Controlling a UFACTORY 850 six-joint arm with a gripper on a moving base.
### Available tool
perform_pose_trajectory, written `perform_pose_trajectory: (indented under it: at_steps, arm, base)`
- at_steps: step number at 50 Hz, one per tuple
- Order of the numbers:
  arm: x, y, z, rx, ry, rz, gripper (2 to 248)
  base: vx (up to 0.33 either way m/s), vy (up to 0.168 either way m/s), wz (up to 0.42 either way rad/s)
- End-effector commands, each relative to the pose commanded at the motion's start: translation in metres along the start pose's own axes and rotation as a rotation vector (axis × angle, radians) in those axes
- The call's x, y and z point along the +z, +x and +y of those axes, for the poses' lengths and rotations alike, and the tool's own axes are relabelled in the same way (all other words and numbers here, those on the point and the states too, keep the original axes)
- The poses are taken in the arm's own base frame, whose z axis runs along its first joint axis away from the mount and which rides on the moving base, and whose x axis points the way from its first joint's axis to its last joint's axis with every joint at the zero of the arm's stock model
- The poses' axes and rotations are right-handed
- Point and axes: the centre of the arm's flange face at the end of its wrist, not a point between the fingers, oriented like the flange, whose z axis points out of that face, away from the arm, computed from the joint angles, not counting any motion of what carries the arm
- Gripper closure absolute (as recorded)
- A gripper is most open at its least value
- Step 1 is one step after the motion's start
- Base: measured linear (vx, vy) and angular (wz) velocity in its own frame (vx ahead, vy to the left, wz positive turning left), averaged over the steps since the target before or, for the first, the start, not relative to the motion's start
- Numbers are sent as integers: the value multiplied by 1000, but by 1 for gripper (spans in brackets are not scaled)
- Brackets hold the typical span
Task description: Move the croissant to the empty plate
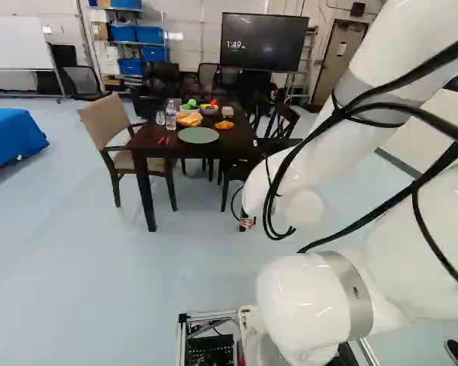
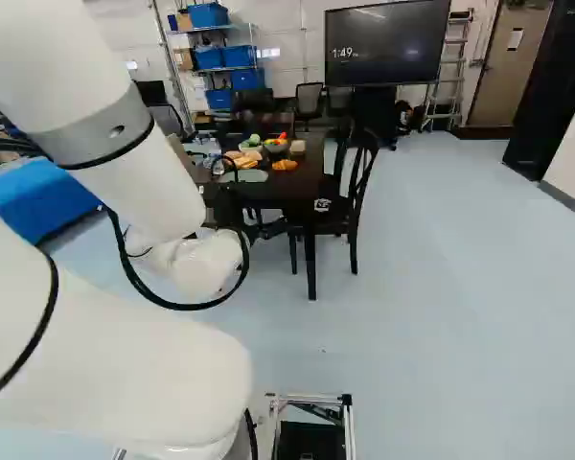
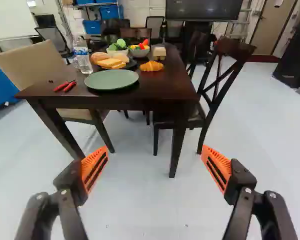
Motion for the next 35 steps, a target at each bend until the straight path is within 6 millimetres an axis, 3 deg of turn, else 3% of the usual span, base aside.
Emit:
perform_pose_trajectory:
  at_steps: [35]
  arm:
    - [0,0,0,0,0,0,3]
  base:
    - [134,44,-18]
